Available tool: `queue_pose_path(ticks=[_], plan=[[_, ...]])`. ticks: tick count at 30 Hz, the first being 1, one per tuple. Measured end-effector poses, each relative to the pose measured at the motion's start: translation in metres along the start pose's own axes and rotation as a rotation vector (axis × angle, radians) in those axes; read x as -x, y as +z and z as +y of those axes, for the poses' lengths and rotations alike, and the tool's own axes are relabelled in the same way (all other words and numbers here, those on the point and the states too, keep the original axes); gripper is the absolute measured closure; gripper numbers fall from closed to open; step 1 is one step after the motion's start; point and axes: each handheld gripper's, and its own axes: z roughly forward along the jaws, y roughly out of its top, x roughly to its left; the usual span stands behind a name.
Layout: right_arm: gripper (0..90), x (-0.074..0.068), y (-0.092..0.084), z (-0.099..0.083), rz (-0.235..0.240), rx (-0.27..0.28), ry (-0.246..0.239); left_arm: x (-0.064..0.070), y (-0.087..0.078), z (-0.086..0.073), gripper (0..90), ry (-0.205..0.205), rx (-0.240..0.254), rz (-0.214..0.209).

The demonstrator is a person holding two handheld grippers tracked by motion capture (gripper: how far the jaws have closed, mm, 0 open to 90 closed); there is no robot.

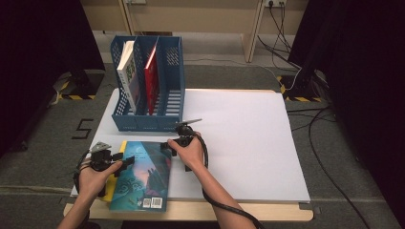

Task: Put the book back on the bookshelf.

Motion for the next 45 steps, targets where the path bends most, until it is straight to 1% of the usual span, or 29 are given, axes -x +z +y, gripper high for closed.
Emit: queue_pose_path(ticks=[3, 7, 8, 12, 16, 17, 20, 24, 26, 28, 31, 33, 34, 35, 36, 37, 38, 39, 40, 43, 44, 45], plan=[[40.2, 0.000, 0.001, 0.001, 0.001, 0.001, 0.003, -0.001, 0.000, 0.000, 37.8, -0.004, 0.002, -0.005], [38.3, 0.001, 0.001, 0.002, 0.007, -0.014, 0.000, 0.000, 0.001, 0.000, 37.5, 0.009, -0.004, 0.001], [37.4, 0.000, 0.001, 0.003, 0.018, -0.020, 0.012, 0.001, 0.001, 0.000, 37.3, 0.009, -0.002, 0.005], [35.0, 0.002, 0.002, 0.004, 0.039, -0.029, 0.008, 0.000, 0.001, 0.000, 37.2, 0.006, 0.002, 0.003], [35.4, 0.004, 0.001, 0.004, 0.052, -0.032, 0.002, 0.001, 0.001, 0.000, 37.3, 0.006, -0.002, 0.005], [35.4, 0.004, 0.001, 0.004, 0.051, -0.037, -0.001, 0.000, 0.001, 0.000, 37.2, 0.005, -0.007, 0.004], [35.5, 0.005, 0.002, 0.006, 0.053, -0.047, -0.036, 0.001, 0.001, 0.001, 37.3, 0.006, -0.012, 0.008], [35.9, 0.005, 0.002, 0.007, 0.063, -0.056, -0.071, 0.001, 0.001, 0.001, 37.2, 0.001, -0.010, 0.011], [37.3, 0.006, 0.002, 0.007, 0.063, -0.057, -0.075, 0.001, 0.001, 0.000, 37.2, 0.005, -0.008, 0.011], [37.6, 0.007, 0.002, 0.007, 0.068, -0.057, -0.065, 0.001, 0.001, 0.000, 37.3, 0.005, -0.010, 0.013], [37.6, 0.007, 0.002, 0.008, 0.068, -0.055, -0.067, 0.001, 0.000, 0.000, 37.3, 0.000, -0.006, 0.012], [37.7, 0.007, 0.002, 0.008, 0.069, -0.059, -0.048, 0.001, 0.001, 0.000, 37.3, -0.004, -0.002, 0.010], [37.8, 0.008, 0.002, 0.008, 0.074, -0.054, -0.047, 0.001, 0.000, 0.000, 37.3, -0.005, -0.002, 0.010], [38.2, 0.008, 0.002, 0.008, 0.079, -0.054, -0.032, 0.001, 0.000, 0.000, 37.3, -0.006, -0.004, 0.009], [38.9, 0.009, 0.002, 0.008, 0.078, -0.050, -0.032, 0.000, 0.000, 0.000, 37.2, -0.008, -0.003, 0.008], [39.8, 0.010, 0.001, 0.008, 0.080, -0.051, -0.019, 0.000, 0.000, 0.000, 37.3, -0.010, -0.003, 0.005], [40.7, 0.011, 0.002, 0.008, 0.083, -0.041, -0.020, -0.001, 0.000, 0.000, 37.3, -0.015, -0.002, 0.000], [41.3, 0.012, 0.001, 0.008, 0.086, -0.039, 0.002, -0.001, 0.000, 0.000, 37.2, -0.018, -0.002, -0.003], [41.6, 0.012, 0.001, 0.008, 0.088, -0.040, 0.014, -0.002, 0.000, 0.000, 37.3, -0.020, -0.001, -0.005], [43.9, 0.013, 0.001, 0.008, 0.088, -0.033, 0.022, -0.002, 0.000, -0.001, 37.0, -0.022, 0.000, -0.008], [44.7, 0.014, 0.002, 0.008, 0.089, -0.019, 0.022, -0.002, 0.000, -0.001, 36.7, -0.017, 0.000, -0.009], [45.2, 0.015, 0.003, 0.008, 0.085, 0.000, 0.011, -0.002, 0.000, -0.001, 36.2, -0.015, 0.000, -0.010]])
